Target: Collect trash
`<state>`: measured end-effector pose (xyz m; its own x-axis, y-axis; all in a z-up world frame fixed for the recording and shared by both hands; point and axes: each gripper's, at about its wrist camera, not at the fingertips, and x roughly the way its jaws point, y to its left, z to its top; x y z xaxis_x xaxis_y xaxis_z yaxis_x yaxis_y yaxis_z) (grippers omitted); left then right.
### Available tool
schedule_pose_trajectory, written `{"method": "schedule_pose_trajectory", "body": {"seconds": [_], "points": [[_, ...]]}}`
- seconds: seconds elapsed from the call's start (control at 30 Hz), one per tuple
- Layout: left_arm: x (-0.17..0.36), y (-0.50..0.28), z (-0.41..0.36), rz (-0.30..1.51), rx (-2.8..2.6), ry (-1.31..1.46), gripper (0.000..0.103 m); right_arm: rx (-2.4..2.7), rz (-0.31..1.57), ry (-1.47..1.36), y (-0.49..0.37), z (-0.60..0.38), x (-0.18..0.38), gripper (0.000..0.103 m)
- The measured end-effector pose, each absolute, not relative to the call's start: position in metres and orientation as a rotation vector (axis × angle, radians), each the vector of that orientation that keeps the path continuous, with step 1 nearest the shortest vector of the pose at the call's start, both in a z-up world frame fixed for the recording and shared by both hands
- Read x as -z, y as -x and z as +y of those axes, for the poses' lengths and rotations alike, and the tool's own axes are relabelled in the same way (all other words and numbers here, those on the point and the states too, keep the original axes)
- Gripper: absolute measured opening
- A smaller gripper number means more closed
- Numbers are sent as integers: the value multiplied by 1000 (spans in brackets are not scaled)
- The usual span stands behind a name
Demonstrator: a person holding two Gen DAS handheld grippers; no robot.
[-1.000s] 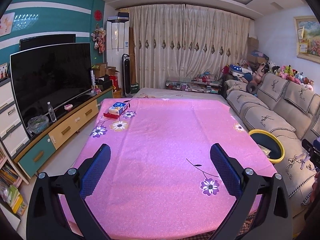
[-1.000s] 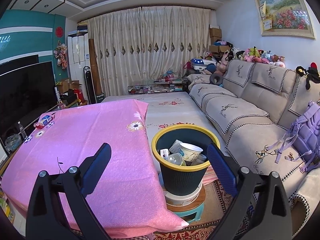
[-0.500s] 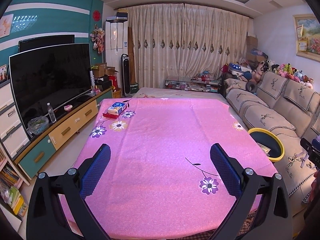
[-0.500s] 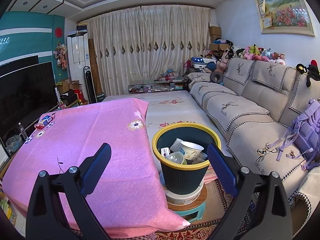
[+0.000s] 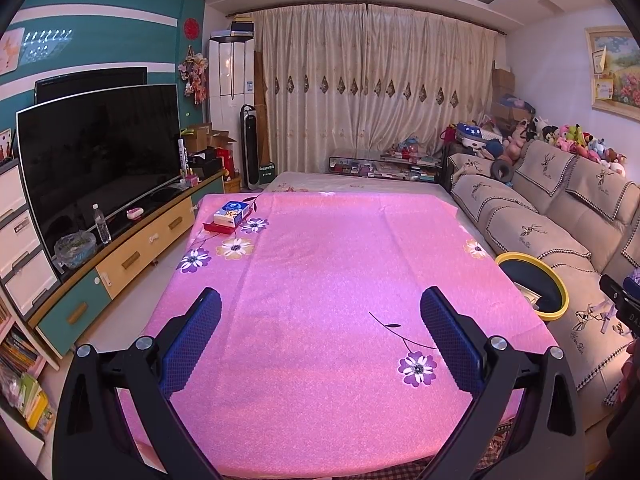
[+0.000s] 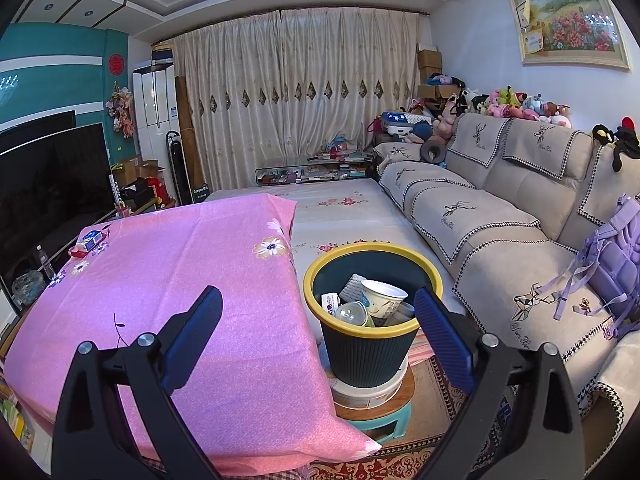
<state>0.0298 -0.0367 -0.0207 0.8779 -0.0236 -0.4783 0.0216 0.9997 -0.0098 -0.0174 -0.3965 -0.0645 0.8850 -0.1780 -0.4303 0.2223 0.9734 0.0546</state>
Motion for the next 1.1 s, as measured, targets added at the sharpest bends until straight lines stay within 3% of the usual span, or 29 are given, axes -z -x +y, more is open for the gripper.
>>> {"method": "schedule_pose_trajectory", "body": {"seconds": [1.1], "points": [[25,-32,-36,509,29,3,98,209,441,-109,16,-395,71,92]]}}
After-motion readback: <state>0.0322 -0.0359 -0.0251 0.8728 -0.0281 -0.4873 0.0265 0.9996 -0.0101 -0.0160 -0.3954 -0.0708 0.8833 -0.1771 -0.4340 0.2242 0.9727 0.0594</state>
